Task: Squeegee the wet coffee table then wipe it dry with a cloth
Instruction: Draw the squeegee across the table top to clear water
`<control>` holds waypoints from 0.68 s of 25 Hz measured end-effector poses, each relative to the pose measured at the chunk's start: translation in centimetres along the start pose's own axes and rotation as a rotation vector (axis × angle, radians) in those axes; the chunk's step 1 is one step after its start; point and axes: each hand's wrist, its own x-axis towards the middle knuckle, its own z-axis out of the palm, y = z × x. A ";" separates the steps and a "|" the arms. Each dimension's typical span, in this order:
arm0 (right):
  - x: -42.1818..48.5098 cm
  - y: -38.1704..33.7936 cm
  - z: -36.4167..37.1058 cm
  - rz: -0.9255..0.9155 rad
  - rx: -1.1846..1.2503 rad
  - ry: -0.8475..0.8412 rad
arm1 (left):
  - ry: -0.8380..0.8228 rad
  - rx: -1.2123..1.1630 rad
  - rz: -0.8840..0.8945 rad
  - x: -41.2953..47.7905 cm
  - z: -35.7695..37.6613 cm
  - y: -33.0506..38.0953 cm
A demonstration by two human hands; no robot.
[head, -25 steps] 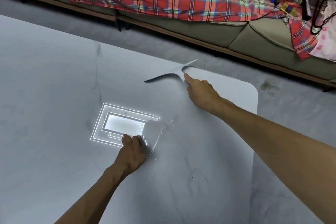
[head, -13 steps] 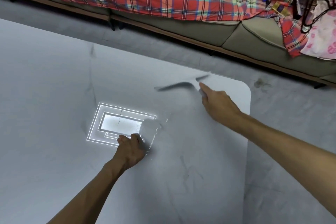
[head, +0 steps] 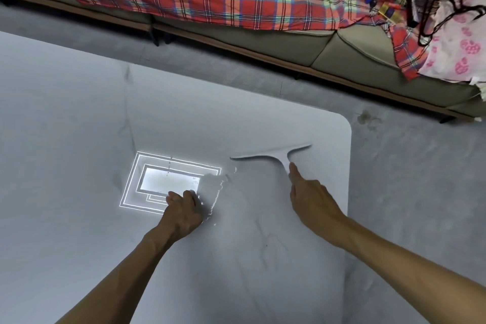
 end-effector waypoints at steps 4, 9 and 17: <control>0.0 0.3 -1.9 -0.013 0.149 0.031 | -0.035 -0.044 0.123 -1.3 0.0 -0.3; 8.2 -5.6 -6.0 -0.019 0.187 0.149 | 0.211 -0.167 0.106 -4.1 -0.3 -1.7; 0.7 -8.3 2.3 -0.192 -0.072 -0.047 | 0.361 -0.193 -0.084 -5.7 0.3 -8.9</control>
